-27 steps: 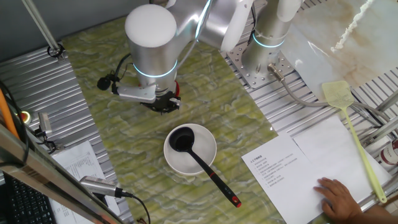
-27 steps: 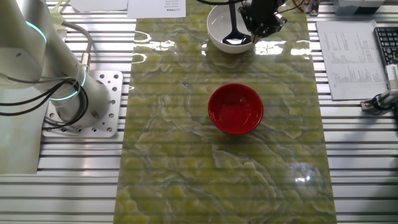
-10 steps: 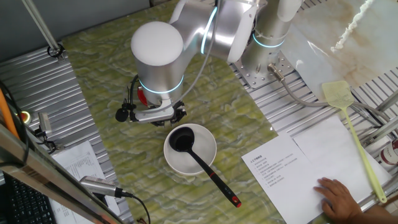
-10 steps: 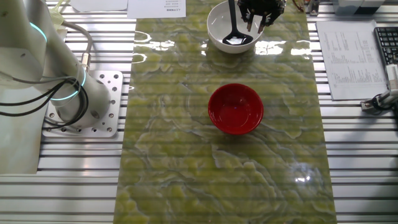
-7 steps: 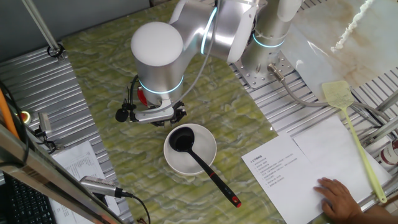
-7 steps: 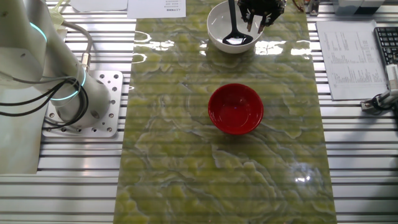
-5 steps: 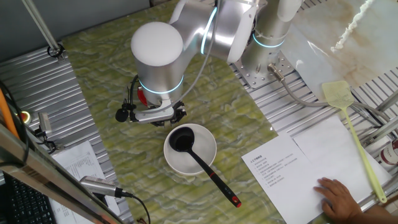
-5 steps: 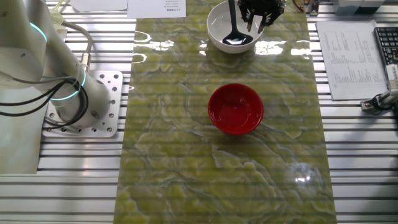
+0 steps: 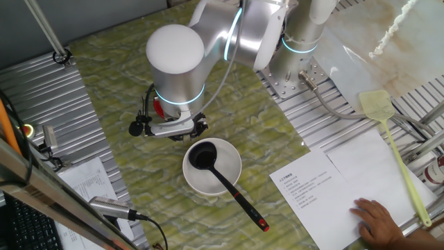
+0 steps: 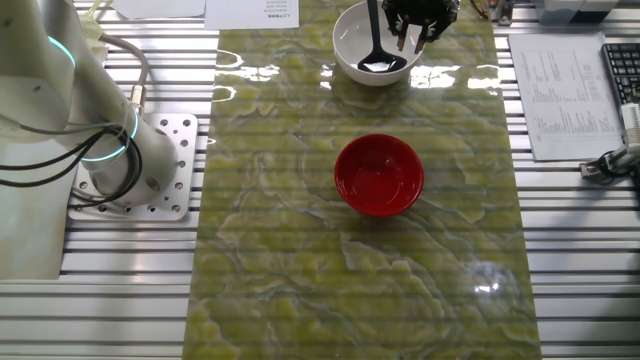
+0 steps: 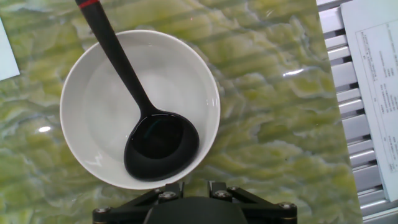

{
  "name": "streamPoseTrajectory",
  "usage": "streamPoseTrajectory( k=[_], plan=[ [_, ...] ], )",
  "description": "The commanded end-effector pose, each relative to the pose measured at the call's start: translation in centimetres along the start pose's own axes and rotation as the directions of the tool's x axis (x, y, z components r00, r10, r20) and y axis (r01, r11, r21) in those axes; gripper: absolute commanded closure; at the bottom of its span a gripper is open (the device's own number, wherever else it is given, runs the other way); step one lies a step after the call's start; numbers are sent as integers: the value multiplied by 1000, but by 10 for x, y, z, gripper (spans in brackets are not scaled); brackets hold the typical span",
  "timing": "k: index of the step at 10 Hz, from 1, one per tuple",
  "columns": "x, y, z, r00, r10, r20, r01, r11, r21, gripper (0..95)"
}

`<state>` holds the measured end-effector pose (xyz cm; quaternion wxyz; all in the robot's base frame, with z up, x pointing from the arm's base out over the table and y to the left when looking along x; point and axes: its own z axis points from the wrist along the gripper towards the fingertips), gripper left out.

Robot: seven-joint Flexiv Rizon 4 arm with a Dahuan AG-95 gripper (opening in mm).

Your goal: Scoop water with a large spoon from one bowl to another

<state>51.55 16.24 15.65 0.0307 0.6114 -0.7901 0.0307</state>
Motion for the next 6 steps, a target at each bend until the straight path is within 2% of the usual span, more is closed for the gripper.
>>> streamPoseTrajectory(
  k=[1, 2, 3, 6],
  plan=[
    [0, 0, 0, 1000, 0, 0, 0, 1000, 0, 760],
    [0, 0, 0, 1000, 0, 0, 0, 1000, 0, 760],
    [-60, 17, -2, 1000, 9, 2, -9, 1000, -5, 950],
    [-60, 17, -2, 1000, 12, 4, -12, 1000, -5, 950]
  ],
)
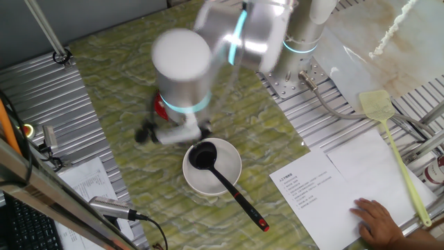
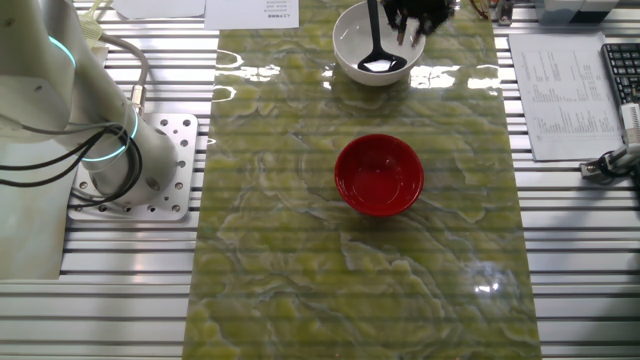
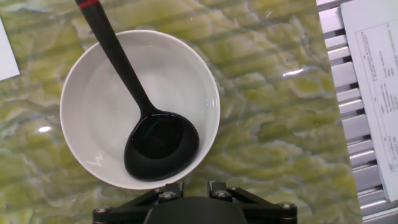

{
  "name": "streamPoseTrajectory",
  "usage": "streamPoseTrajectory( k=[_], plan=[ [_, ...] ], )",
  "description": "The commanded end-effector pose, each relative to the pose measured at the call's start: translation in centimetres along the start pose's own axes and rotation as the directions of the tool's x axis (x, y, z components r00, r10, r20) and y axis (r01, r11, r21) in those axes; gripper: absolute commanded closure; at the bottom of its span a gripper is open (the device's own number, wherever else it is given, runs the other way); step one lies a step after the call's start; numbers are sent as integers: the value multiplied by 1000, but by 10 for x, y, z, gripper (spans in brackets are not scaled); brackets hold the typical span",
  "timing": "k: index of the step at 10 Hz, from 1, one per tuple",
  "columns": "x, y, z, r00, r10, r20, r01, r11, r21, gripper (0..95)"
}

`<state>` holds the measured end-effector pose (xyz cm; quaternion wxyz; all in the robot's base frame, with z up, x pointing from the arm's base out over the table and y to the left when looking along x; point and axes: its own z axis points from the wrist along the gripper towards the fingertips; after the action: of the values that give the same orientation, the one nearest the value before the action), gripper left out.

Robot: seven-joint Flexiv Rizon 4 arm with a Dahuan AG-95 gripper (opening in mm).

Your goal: Scoop water with a large spoon from one bowl to another

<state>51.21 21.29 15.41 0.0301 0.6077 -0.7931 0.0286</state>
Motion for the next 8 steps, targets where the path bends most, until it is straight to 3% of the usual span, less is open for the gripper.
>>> streamPoseTrajectory(
  k=[1, 8],
  plan=[
    [-12, 1, 0, 1000, 3, 3, -3, 1000, -3, 950],
    [-17, 3, 0, 999, -36, 23, 36, 999, -8, 950]
  ],
)
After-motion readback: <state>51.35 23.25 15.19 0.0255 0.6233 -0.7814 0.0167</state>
